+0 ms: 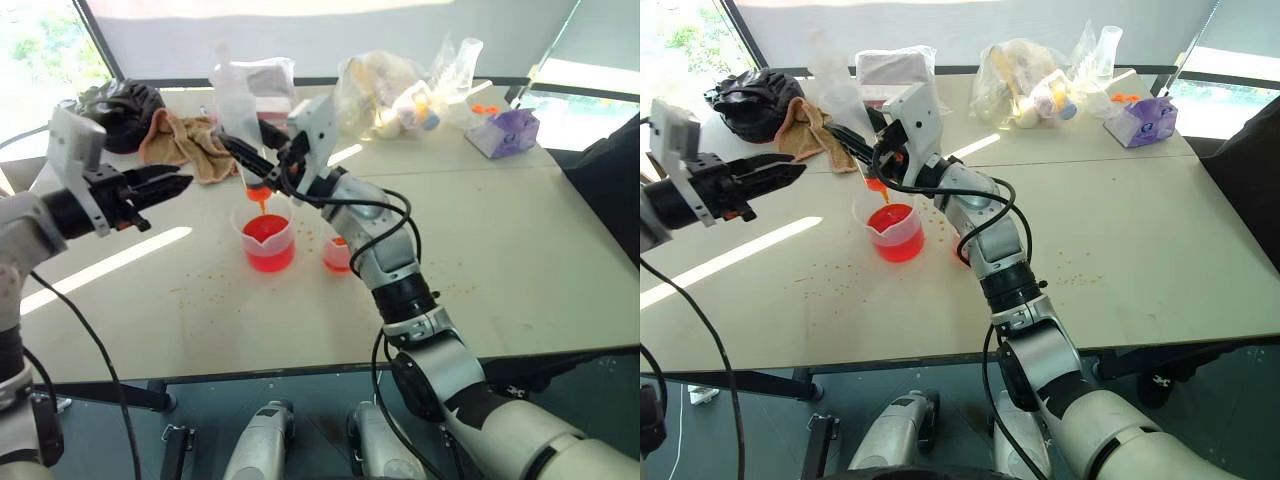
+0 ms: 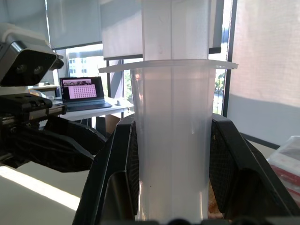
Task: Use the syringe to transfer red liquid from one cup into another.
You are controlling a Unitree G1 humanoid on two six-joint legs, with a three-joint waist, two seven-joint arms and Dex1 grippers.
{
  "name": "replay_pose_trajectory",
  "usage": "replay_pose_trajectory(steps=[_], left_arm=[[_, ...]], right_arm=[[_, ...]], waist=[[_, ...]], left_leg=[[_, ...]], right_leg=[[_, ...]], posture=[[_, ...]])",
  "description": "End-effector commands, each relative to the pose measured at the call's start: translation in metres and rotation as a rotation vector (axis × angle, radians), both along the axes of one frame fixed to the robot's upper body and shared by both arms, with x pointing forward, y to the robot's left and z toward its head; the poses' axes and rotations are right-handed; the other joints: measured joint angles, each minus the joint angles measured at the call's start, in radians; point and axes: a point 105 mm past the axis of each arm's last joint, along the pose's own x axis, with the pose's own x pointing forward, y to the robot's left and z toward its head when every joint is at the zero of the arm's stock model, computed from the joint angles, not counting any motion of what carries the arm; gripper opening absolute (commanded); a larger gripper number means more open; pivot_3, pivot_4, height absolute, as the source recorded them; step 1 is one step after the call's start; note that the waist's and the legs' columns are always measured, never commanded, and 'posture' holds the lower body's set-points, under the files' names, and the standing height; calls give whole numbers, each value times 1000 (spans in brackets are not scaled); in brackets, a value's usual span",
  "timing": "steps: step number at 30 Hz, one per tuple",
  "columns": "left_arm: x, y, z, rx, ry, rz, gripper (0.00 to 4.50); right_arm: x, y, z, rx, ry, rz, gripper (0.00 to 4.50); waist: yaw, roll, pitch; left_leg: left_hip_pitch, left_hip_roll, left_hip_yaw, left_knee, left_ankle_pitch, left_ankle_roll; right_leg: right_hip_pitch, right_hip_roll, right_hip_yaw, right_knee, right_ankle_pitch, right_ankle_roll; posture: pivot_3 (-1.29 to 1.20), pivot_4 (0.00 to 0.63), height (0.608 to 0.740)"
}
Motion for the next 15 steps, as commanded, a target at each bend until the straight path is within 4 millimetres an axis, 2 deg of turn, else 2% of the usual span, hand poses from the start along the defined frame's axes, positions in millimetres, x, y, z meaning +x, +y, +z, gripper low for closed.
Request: replay_pose_trajectory(steps=[1, 6, 9, 11, 15], left_arm=[[-2, -5, 17, -5, -67, -22, 1669], [8, -20, 22, -18, -87, -75, 1669], [16, -32, 25, -29, -98, -122, 1669], [20, -40, 28, -31, -108, -153, 1669], [29, -69, 40, -53, -132, -269, 1669]], right_arm=[[-14, -16, 40, 71, -104, -4, 1381], [-21, -51, 57, 75, -136, -72, 1381], [-26, -76, 59, 49, -149, -137, 1381], [-29, -88, 55, 31, -136, -172, 1381], [-31, -107, 27, -26, -78, -256, 1381]], waist=[[0, 0, 0], [3, 0, 0], [5, 0, 0], [4, 0, 0], [4, -1, 0]], left_leg=[[0, 0, 0, 0, 0, 0], [0, 0, 0, 0, 0, 0], [0, 0, 0, 0, 0, 0], [0, 0, 0, 0, 0, 0], [0, 0, 1, 0, 0, 0]], right_leg=[[0, 0, 0, 0, 0, 0], [0, 0, 0, 0, 0, 0], [0, 0, 0, 0, 0, 0], [0, 0, 0, 0, 0, 0], [0, 0, 0, 0, 0, 0]], posture=[[0, 150, 736], [0, 150, 736], [0, 150, 736], [0, 150, 736], [0, 150, 736]])
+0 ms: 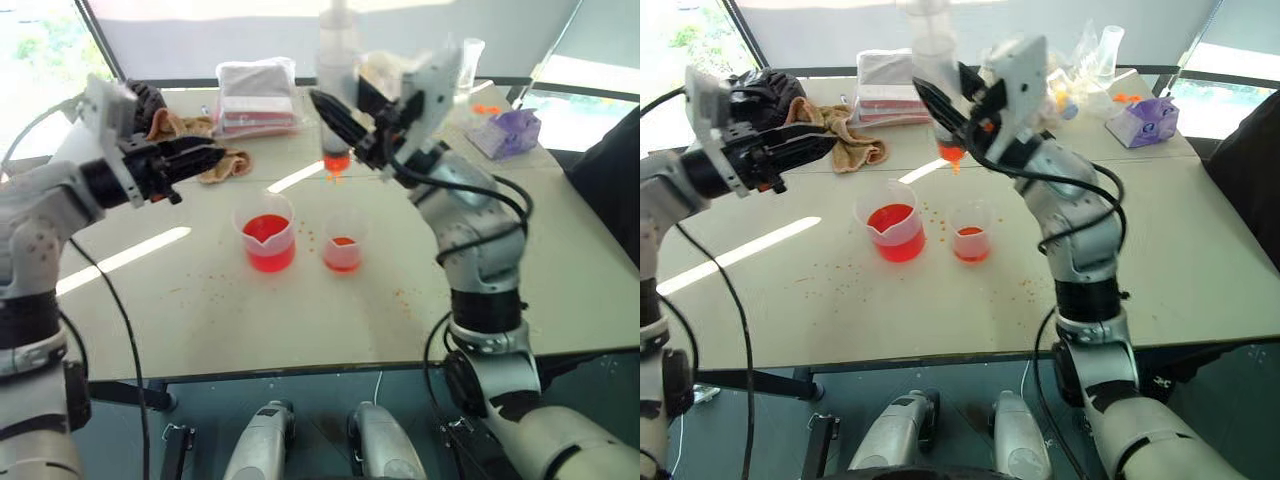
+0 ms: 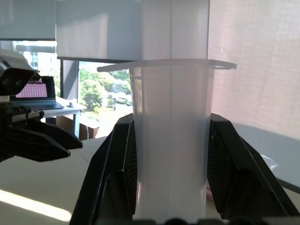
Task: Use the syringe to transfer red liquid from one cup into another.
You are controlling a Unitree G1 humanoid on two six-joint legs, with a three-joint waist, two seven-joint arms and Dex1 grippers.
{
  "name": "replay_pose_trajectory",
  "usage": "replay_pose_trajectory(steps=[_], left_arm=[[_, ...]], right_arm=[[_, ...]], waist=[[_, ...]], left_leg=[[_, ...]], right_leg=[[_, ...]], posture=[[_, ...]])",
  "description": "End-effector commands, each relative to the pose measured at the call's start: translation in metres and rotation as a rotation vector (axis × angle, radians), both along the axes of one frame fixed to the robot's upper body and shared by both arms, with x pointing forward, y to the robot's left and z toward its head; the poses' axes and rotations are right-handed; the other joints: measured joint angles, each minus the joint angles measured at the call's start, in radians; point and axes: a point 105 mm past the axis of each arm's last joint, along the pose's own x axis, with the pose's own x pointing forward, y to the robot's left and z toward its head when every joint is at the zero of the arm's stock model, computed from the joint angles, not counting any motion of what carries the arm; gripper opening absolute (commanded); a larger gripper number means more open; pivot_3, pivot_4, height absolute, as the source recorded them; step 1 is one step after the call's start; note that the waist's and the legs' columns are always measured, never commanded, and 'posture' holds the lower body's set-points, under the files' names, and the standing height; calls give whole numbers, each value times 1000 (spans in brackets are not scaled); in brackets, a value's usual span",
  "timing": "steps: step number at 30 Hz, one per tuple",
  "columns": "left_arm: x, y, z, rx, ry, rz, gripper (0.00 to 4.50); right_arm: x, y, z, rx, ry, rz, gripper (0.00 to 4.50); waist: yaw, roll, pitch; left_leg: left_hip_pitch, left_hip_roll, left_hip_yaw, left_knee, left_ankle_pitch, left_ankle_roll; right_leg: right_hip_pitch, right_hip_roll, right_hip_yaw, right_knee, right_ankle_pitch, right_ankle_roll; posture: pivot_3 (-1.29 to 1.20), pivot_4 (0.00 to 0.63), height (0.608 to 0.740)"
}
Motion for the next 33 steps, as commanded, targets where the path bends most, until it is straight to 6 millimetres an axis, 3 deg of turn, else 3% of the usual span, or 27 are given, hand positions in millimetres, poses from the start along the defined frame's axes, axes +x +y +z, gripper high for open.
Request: replay_pose_trajectory(steps=[1, 7, 13, 24, 33], left_arm=[[0, -20, 18, 5, -66, -83, 1669], [-6, -57, 21, 12, -55, -252, 1669], [-18, -80, 33, -4, -60, -370, 1669], [-30, -96, 53, -44, -103, -465, 1669], [-29, -115, 38, -31, -84, -510, 1669]], right_arm=[[-11, -5, -5, -8, -15, -24, 1381], [-5, -9, -37, -22, 42, -79, 1381], [-4, -8, -44, -21, 47, -93, 1381], [-6, -3, -50, -28, 65, -80, 1381], [-8, -1, -51, -33, 69, -68, 1381]], waist=[[-4, 0, 0], [-10, 0, 0], [-7, 0, 0], [-7, 0, 0], [-3, 0, 0]], left_leg=[[0, 0, 0, 0, 0, 0], [0, 1, 2, 0, 0, 0], [0, 1, 2, 0, 0, 0], [0, 1, 1, 1, 0, 0], [0, 1, 1, 1, 0, 0]], right_leg=[[0, 0, 0, 0, 0, 0], [0, 1, 0, 1, 0, 0], [0, 1, 0, 1, 0, 0], [0, 1, 0, 1, 0, 0], [1, 1, 0, 0, 0, 0]], posture=[[0, 150, 736], [0, 150, 736], [0, 150, 736], [0, 150, 736], [0, 150, 736]])
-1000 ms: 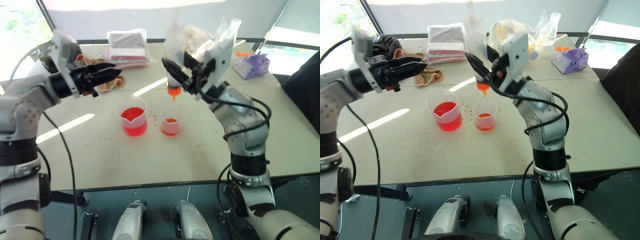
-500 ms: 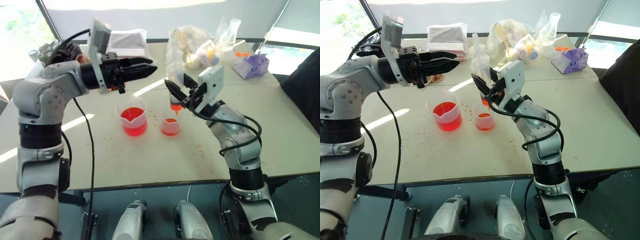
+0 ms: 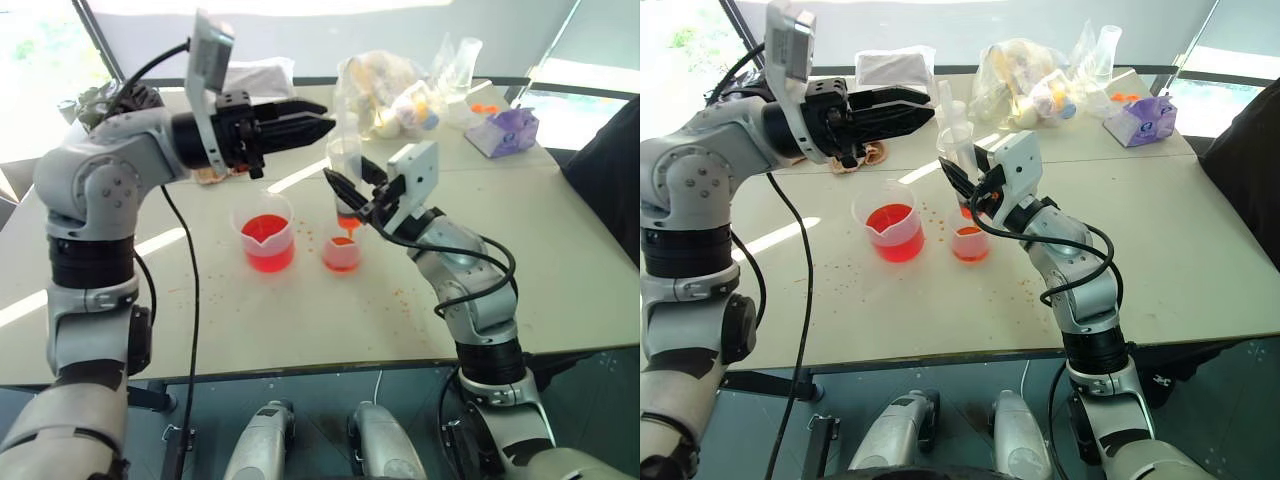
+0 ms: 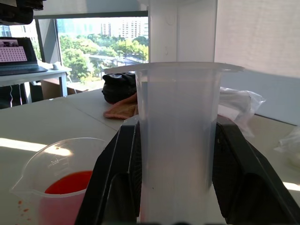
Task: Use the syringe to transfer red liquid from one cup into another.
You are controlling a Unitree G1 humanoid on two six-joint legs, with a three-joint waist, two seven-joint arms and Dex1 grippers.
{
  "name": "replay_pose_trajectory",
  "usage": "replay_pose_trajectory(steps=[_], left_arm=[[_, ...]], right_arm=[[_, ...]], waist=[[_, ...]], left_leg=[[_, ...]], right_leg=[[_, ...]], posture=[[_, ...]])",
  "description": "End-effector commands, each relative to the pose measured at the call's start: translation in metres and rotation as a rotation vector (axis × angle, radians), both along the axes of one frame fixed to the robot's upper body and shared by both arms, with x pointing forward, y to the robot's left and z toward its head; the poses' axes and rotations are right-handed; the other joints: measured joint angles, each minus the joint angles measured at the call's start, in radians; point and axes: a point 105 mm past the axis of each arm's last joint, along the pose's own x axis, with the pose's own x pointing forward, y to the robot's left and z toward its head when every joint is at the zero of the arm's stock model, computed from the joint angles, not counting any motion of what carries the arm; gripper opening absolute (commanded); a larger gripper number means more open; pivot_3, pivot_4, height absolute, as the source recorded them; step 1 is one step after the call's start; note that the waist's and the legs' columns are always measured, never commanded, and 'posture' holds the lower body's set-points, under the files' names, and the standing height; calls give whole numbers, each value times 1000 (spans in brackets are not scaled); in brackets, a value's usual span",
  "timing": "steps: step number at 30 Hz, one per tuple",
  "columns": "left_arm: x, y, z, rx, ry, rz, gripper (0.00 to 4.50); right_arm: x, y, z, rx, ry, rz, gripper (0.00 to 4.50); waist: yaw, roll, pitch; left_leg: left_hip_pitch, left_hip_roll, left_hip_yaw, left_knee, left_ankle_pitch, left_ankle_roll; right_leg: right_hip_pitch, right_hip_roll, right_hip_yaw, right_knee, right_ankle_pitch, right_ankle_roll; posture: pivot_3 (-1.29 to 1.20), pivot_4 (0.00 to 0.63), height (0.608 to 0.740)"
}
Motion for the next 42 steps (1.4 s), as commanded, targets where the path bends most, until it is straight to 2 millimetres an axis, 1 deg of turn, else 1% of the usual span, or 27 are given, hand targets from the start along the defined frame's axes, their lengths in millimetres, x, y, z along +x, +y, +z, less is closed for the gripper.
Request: replay_pose_trajectory(steps=[1, 9, 13, 17, 23, 27, 31, 42], left_arm=[[-6, -13, 0, 17, -53, -38, 1669], [9, -29, -15, 39, -49, -45, 1669], [9, -30, -12, 38, -60, -44, 1669], [2, -24, 0, 8, -72, -44, 1669], [-7, -5, 14, -26, -82, -7, 1669], [-6, 5, 15, -23, -88, 34, 1669], [-3, 9, 13, -23, -82, 58, 1669], [18, -10, 4, -38, -59, 39, 1669]], right_arm=[[-8, 3, 15, 19, -62, 21, 1381], [-9, 4, 18, 23, -69, 20, 1381], [-9, 2, 18, 23, -69, 13, 1381], [-8, 1, 18, 21, -69, 10, 1381], [-7, 0, 17, 19, -66, 14, 1381], [-6, 0, 17, 16, -66, 17, 1381], [-7, 1, 19, 15, -69, 23, 1381], [-10, 3, 24, 16, -84, 36, 1381]], waist=[[1, 0, 0], [-1, 0, 0], [-1, 0, 0], [-1, 0, 0], [-3, 0, 0], [-2, 0, 0], [1, 0, 0], [1, 0, 0]], left_leg=[[0, 0, 0, 0, 0, 0], [0, 0, 0, 0, 0, 0], [0, 0, 0, 0, 0, 0], [0, 0, 0, 0, 0, 0], [0, 0, 0, 0, 0, 0], [0, 0, 0, 0, 0, 0], [0, 0, 0, 1, 0, 0], [0, 0, 0, 1, 0, 0]], right_leg=[[0, 0, 0, 0, 0, 0], [0, 0, 0, 0, 0, 0], [0, 0, 0, 0, 0, 0], [0, 0, 0, 0, 0, 0], [0, 0, 0, 0, 0, 0], [0, 0, 0, 0, 0, 0], [1, 0, 0, 0, 0, 0], [1, 0, 0, 0, 0, 0]], posture=[[0, 150, 736], [0, 150, 736], [0, 150, 736], [0, 150, 736], [0, 150, 736], [0, 150, 736], [0, 150, 736], [0, 150, 736]])
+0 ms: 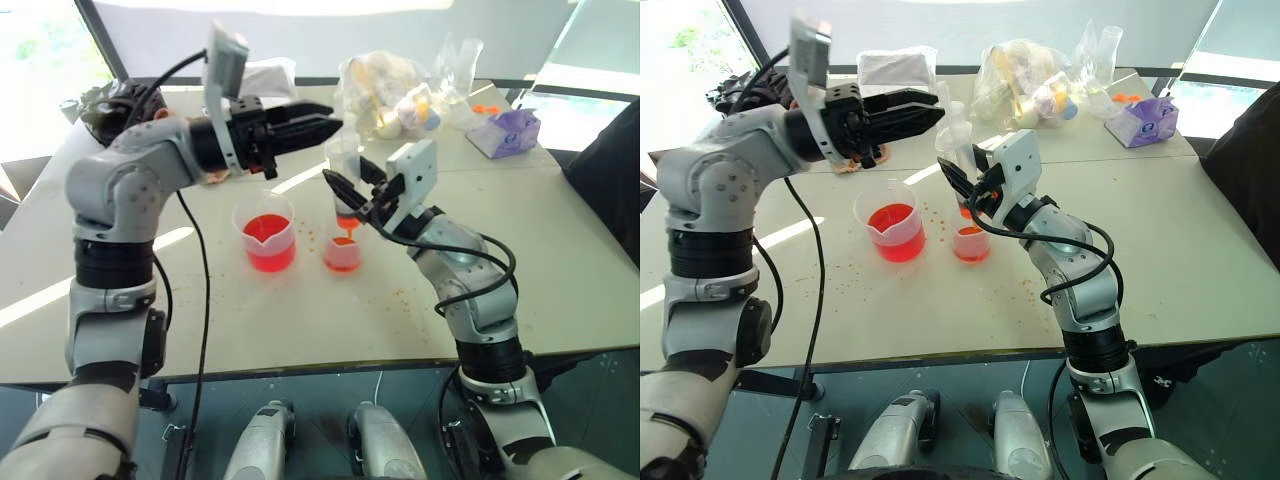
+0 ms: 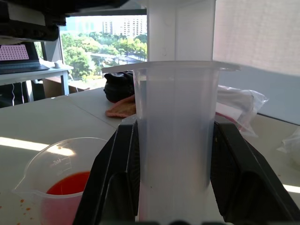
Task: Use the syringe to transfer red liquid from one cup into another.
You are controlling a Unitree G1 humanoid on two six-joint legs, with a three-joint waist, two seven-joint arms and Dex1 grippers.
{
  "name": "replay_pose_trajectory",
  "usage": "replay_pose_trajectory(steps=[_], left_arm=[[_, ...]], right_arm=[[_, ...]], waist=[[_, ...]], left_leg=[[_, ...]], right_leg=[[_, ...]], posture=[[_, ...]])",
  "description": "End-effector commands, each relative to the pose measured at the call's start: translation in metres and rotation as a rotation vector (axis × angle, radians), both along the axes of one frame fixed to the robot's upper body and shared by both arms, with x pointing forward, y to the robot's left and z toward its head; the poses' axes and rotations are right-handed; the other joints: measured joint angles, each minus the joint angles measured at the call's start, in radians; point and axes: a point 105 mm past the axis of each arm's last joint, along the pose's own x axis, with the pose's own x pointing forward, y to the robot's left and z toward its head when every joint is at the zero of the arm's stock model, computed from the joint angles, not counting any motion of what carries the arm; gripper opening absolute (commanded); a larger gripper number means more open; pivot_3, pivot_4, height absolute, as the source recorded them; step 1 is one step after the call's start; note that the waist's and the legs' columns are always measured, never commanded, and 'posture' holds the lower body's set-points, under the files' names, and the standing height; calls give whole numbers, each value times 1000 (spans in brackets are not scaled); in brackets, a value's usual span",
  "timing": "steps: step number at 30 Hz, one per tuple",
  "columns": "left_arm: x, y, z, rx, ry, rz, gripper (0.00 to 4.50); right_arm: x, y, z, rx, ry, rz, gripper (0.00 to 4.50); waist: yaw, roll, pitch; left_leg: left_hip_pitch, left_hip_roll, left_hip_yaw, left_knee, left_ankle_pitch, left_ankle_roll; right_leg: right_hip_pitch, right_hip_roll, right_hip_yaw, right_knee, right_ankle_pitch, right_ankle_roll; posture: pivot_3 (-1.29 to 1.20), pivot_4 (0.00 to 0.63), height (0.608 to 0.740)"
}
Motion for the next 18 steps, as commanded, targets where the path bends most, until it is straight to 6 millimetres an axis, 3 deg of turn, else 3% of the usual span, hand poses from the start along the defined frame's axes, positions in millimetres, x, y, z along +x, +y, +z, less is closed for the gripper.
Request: replay_pose_trajectory(steps=[1, 12, 18], left_arm=[[1, -5, 13, -8, -65, -11, 1669], [1, -26, 6, -11, -35, -92, 1669], [-4, -29, -13, 24, 17, -102, 199]], right_arm=[[-10, 3, 24, 22, -90, 26, 1381], [-4, 6, 15, 21, -69, 16, 1381], [-3, 8, 17, 25, -75, 22, 1381]], waist=[[0, 0, 0], [-2, 0, 0], [-4, 0, 0]], left_leg=[[0, 0, 0, 0, 0, 0], [0, 0, 0, 0, 0, 0], [0, 0, 0, 0, 0, 0]], right_leg=[[0, 0, 0, 0, 0, 0], [0, 0, 0, 0, 0, 0], [0, 0, 0, 0, 0, 0]], posture=[[0, 150, 736], [0, 150, 736], [0, 150, 736]])
